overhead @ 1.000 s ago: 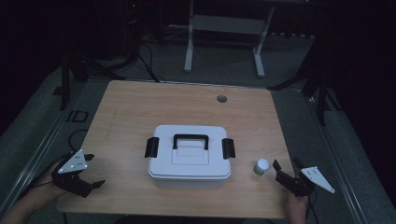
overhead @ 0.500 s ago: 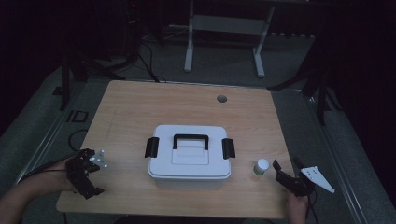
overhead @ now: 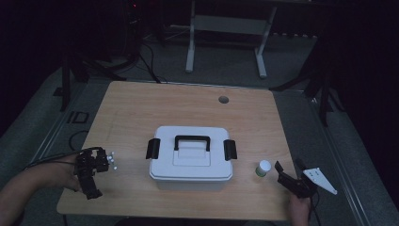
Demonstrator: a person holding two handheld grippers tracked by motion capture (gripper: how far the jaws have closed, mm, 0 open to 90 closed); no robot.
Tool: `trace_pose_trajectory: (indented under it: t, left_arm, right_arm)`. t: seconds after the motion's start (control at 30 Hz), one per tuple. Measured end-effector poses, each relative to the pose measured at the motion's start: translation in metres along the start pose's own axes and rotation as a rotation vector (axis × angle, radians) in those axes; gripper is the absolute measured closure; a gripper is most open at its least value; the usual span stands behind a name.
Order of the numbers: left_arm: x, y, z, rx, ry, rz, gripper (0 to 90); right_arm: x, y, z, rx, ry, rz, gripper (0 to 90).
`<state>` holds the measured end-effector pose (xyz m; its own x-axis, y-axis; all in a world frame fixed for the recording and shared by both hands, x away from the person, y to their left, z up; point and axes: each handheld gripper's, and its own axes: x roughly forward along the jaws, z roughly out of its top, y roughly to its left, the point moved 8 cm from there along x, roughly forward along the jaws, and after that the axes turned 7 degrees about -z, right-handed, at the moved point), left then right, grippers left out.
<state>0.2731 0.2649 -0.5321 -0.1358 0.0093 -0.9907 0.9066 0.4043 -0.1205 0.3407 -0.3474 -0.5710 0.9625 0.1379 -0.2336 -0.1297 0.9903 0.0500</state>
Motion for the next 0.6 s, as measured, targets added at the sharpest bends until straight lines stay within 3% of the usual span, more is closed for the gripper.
trace_pose_trajectory:
  t: [0.2,0.4,0.6]
  left_arm:
    - [-0.023,-0.005,0.015,0.026,-0.052,-0.016,3.6]
    - [-0.037,-0.009,0.025,0.05,-0.025,-0.023,3.6]
    - [-0.054,-0.012,0.038,0.071,-0.054,-0.027,3.7]
  right_arm:
    - [0.0,0.0,0.0,0.0,0.0,0.0,13.2]
    - [0.0,0.0,0.0,0.001,0.0,0.003,13.2]
    - [0.0,0.0,0.0,0.003,-0.002,0.004,13.2]
